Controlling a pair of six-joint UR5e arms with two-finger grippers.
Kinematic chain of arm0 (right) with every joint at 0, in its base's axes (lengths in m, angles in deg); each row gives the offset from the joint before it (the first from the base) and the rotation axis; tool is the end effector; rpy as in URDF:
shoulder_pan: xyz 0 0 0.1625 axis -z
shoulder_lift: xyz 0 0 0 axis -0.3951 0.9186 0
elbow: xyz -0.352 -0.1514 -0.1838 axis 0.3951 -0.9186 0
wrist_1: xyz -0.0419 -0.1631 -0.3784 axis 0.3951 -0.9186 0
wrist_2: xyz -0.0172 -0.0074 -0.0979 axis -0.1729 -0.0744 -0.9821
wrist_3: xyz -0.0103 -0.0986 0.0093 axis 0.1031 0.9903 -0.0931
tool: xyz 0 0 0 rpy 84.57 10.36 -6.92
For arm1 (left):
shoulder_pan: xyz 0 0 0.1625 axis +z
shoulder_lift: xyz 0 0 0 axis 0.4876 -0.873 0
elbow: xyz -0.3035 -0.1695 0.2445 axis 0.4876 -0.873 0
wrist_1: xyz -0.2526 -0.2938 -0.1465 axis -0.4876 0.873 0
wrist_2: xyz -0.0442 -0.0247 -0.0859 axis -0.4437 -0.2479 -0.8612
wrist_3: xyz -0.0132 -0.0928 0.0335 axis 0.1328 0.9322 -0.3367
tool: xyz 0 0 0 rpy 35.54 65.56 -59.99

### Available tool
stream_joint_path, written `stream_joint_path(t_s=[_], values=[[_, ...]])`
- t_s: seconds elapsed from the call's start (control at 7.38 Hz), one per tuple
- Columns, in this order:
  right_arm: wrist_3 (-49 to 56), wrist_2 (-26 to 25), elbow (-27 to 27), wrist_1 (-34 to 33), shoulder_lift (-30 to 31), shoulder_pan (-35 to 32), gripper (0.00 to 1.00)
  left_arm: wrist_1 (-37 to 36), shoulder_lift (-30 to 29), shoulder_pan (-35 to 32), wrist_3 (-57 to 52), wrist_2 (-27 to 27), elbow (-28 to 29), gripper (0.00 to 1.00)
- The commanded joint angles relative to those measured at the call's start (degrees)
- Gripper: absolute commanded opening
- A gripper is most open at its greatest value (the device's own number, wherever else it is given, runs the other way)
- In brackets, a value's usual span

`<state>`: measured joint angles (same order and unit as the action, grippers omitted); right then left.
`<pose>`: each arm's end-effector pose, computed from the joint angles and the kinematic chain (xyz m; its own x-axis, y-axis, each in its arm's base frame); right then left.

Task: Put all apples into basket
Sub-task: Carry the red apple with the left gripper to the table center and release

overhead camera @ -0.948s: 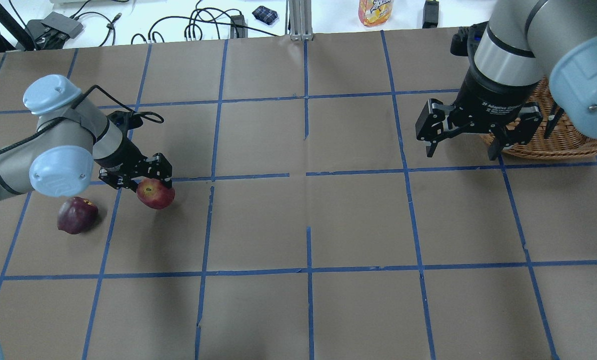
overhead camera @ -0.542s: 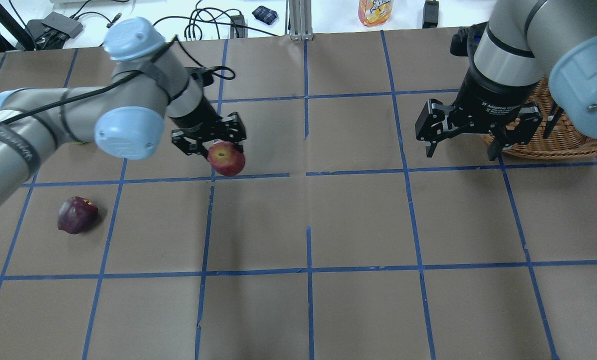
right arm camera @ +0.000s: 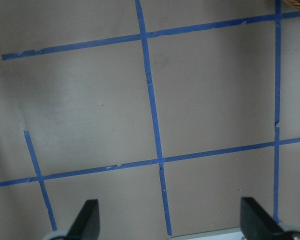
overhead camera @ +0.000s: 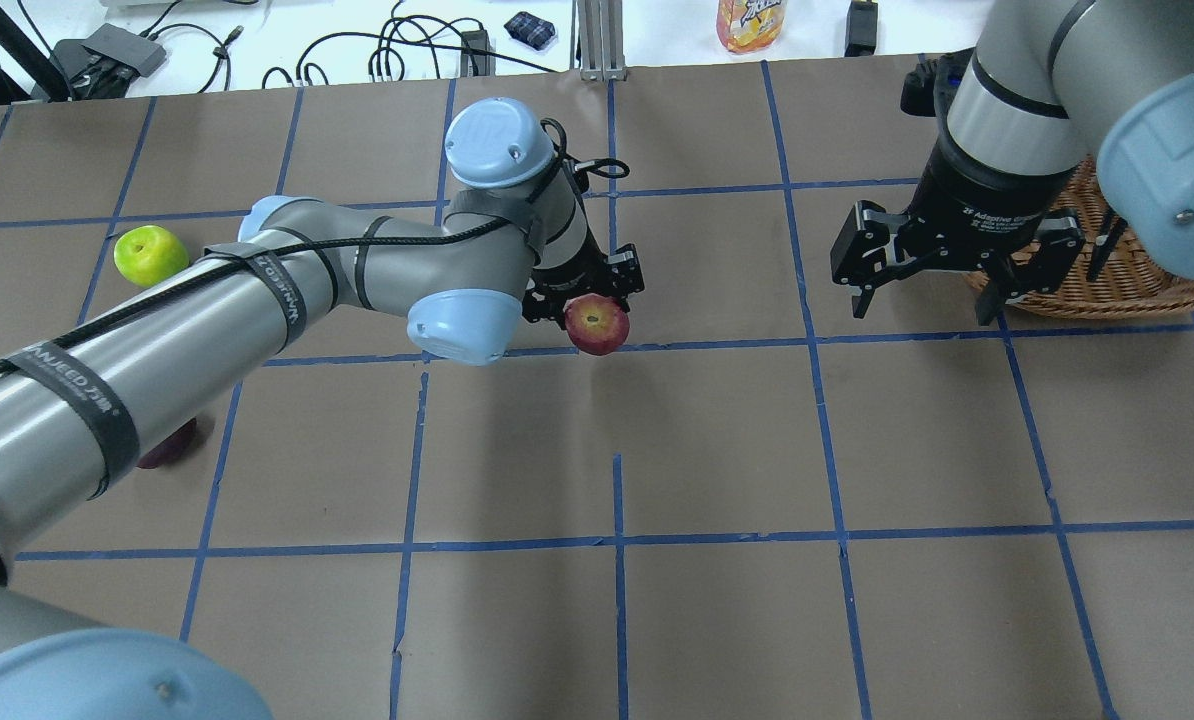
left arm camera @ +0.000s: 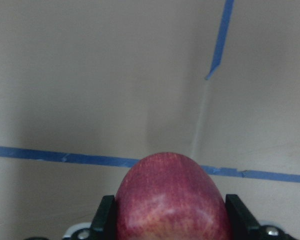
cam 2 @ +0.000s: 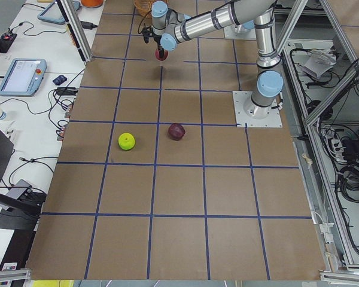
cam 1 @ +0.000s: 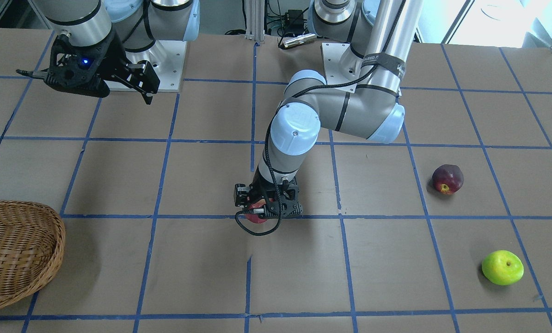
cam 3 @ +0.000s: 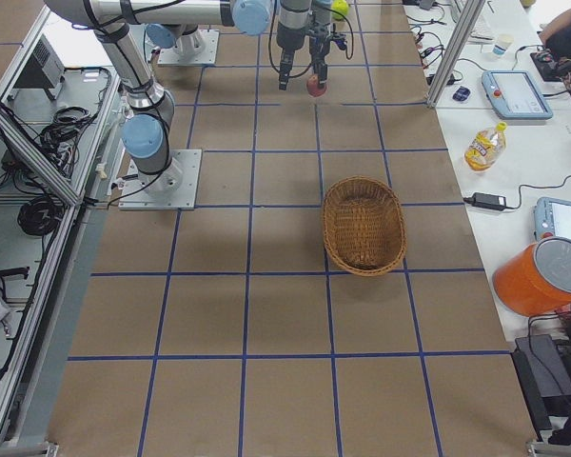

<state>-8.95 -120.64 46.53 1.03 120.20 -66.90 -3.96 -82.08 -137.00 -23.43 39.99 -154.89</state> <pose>0.1330 -0.4455 0.4683 -0.9905 0.1333 0.0327 0.1361 0.9846 0.1098 -0.3324 -0.5502 0.2288 -0.9698 -0.1617 0.1827 -0.1699 0.9850 -0.0303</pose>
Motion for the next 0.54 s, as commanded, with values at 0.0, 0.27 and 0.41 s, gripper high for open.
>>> stream_joint_path(t_s=[0.0, 0.27, 0.41], values=[[-0.2, 0.1, 0.0, -0.3, 0.0, 0.0, 1.00, -4.2, -2.9, -0.8, 0.0, 0.6, 0.1, 1.00], [0.1, 0.2, -0.1, 0.0, 0.2, -0.1, 1.00, -4.9, 0.9, 2.8, -9.2, 2.6, 1.1, 1.00], [0.3, 0.6, 0.0, 0.0, 0.0, -0.1, 1.00, 6.1, 5.1, 7.7, -10.8, 2.9, 4.4, 1.00]])
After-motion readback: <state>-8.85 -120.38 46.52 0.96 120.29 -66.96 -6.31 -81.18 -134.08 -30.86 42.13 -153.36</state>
